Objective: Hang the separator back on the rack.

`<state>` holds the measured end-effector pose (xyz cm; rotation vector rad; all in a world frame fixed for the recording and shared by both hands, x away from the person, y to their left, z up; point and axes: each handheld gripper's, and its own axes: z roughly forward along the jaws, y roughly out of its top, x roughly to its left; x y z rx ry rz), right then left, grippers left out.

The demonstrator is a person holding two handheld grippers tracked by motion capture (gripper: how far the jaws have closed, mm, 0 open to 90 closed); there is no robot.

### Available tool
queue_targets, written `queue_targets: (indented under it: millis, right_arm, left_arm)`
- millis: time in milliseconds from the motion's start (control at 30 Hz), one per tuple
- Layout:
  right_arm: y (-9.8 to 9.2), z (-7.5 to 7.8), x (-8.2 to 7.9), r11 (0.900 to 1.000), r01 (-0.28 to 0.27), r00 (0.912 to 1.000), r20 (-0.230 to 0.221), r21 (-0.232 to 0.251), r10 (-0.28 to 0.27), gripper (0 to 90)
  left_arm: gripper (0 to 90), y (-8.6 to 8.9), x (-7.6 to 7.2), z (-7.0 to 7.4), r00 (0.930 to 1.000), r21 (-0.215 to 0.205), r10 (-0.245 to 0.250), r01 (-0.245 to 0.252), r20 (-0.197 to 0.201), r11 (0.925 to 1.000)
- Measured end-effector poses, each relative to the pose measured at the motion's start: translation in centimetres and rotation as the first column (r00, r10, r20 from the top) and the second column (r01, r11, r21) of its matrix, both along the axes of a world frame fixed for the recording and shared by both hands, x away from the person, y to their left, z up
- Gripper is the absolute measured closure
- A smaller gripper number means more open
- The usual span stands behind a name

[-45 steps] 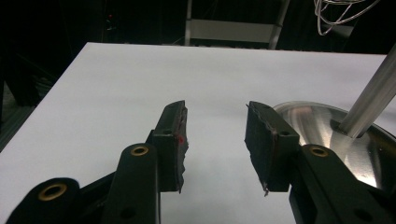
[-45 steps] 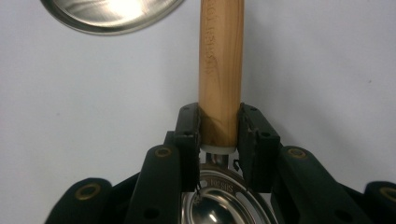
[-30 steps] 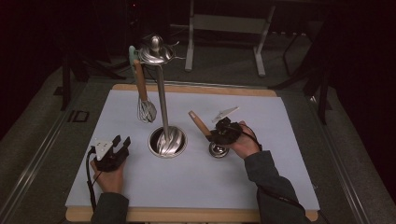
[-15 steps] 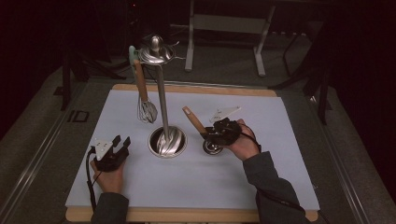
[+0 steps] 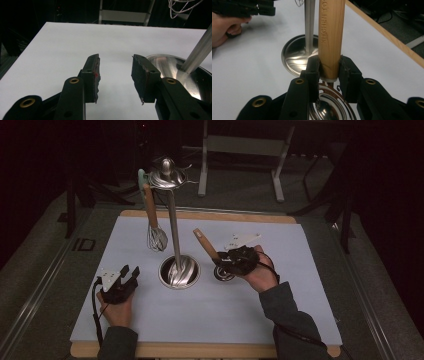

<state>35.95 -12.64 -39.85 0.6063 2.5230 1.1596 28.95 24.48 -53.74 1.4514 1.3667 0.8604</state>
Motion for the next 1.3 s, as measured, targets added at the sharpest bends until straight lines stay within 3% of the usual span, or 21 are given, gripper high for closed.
queue_targets:
  millis: [300,1300]
  right_arm:
    - [0.2,1.3,-0.4,0.999,-0.012,0.9996,0.027,0.048,0.011,71.2]
    - [1.0,4.8,-1.8,0.996,-0.063,0.9922,0.112,0.066,0.055,71.2]
  left_arm:
    - [58.1,0.0,0.0,0.0,1.0000,-0.001,0.000,0.000,0.000,1.0000]
    - [58.0,0.0,0.1,0.0,1.0000,0.006,-0.004,0.004,-0.005,1.0000]
